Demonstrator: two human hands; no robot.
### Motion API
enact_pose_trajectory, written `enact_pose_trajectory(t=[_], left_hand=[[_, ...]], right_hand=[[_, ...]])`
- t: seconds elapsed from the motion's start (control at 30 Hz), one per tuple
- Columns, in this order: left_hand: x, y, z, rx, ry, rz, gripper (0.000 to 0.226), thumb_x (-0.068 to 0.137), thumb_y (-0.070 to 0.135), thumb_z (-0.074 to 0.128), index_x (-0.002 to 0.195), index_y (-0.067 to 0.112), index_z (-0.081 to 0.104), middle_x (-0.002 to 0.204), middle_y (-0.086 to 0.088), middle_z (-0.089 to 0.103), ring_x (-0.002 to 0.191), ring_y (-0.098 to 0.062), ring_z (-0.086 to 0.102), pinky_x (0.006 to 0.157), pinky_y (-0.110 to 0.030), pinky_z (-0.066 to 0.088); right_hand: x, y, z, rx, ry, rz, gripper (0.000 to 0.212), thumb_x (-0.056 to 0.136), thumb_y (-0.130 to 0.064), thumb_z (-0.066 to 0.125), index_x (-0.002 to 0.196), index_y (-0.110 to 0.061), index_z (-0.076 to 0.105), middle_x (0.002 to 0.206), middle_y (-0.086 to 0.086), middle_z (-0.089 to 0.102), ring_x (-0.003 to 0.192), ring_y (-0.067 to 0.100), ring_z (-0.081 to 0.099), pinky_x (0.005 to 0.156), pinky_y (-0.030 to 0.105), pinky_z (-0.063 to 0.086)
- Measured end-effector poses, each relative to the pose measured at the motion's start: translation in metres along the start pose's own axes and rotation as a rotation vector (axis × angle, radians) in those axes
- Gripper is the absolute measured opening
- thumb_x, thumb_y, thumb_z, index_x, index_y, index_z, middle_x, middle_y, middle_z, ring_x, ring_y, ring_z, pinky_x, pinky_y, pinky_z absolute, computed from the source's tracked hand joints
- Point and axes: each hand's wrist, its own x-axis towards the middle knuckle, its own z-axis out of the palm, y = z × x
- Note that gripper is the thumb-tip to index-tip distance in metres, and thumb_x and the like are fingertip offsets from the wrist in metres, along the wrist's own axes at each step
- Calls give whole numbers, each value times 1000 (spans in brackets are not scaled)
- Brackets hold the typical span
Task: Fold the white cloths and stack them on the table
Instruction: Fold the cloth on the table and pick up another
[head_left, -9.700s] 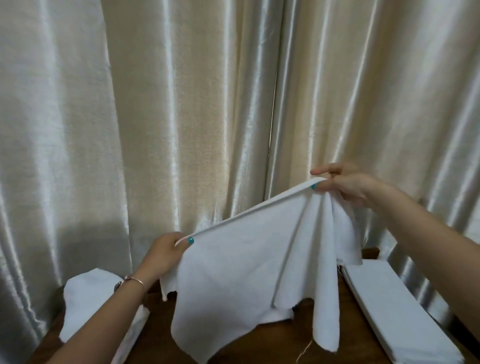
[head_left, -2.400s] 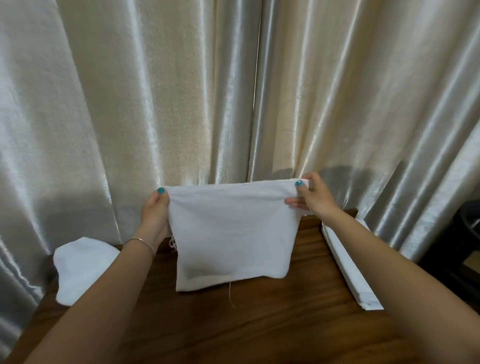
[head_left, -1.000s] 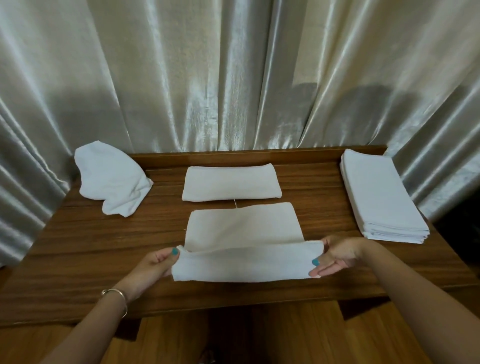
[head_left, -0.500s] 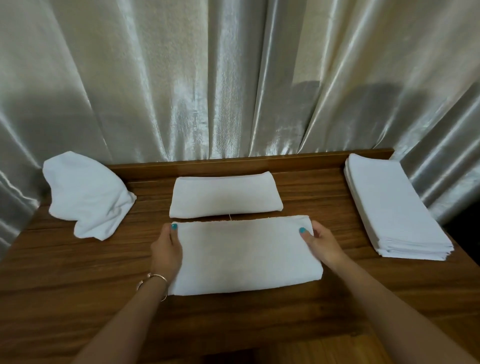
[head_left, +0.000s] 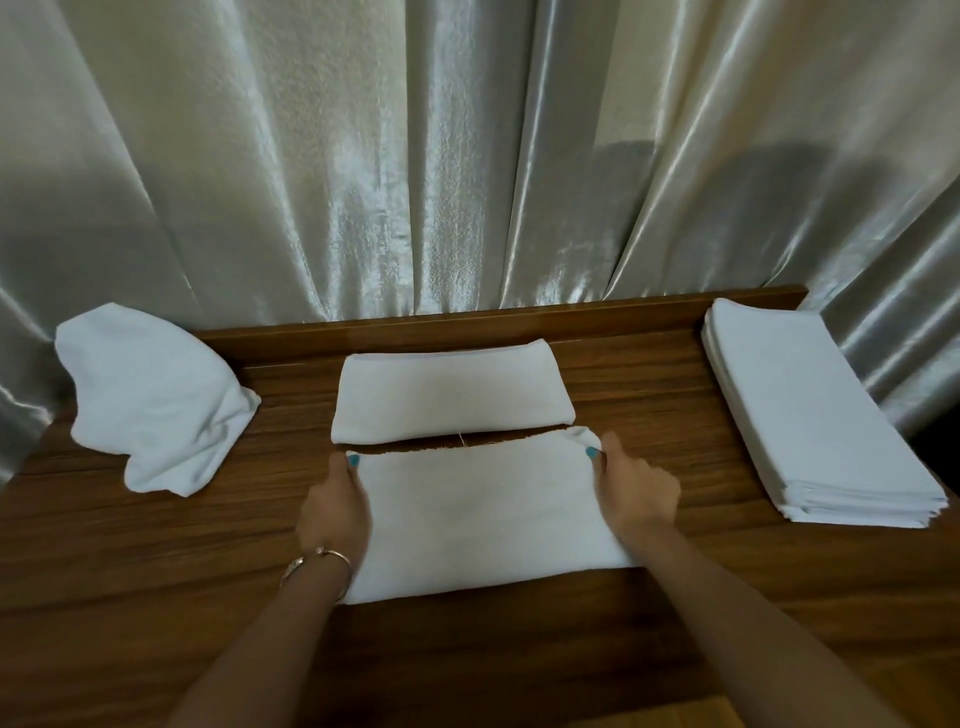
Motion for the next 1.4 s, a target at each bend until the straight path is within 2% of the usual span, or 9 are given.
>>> enact_pose_trajectory(t=[0.2,0.33,0.47,0.53,0.63,0.8,0.9,1.17,1.4], left_hand=[[8,-1,1,326,-63,88,18,95,25,45,110,15,44,68,0,65,53,-18,61,52,-26,49],[-3,13,6,306,208,160,23,86,12,56,107,4,52,82,-11,63,71,-27,60,67,-37,48],[-49,54,42,165,145,572,47,75,13,64,121,5,56,123,-19,61,116,-36,58,100,-49,46],[-60,57,60,183,-13,524,56,75,23,69,127,5,56,134,-18,55,125,-33,52,102,-48,44],[-60,45,64,214,-141,388,51,90,33,46,136,12,49,142,-14,48,131,-29,47,105,-48,40],[-56,18,48,272,-193,355,62,89,66,12,147,47,0,160,-3,-1,148,-27,3,114,-51,0],[-50,0,36,268,-152,319,63,87,70,6,146,49,-2,161,-6,0,148,-25,-2,115,-54,7],[-50,1,32,206,-195,280,60,88,63,-6,145,51,7,160,-6,9,146,-21,0,111,-55,19],[-42,23,9,-39,-103,-94,74,81,58,57,140,19,33,145,-13,35,132,-30,35,101,-50,37]], right_hand=[[-3,-10,11,-78,94,54,25,96,-32,48,116,-18,48,97,4,61,83,20,59,70,34,47],[-10,-37,11,-25,288,-109,42,81,-22,64,121,-13,53,117,9,59,106,25,57,94,42,44],[-29,-96,22,217,89,-467,43,96,-36,42,138,-26,42,146,0,43,137,20,38,116,40,25],[-36,-105,35,205,-61,-496,56,98,-48,12,148,-27,27,158,-2,24,147,20,18,118,37,6],[-37,-95,52,126,-78,-537,73,88,-56,-14,152,-31,13,161,-4,9,149,18,6,117,39,-2],[-27,-59,42,126,-202,-492,58,92,-63,3,146,-49,-13,157,-14,-17,145,12,-21,120,40,-6],[-17,-26,37,35,-192,-327,62,91,-65,2,145,-45,-19,158,-11,-21,144,15,-24,120,44,-5],[-20,-16,41,112,-64,117,64,93,-64,18,150,-41,4,161,6,8,148,29,9,116,49,16],[-25,-17,36,364,139,277,70,83,-59,58,136,-17,39,122,11,54,110,25,50,89,38,48]])
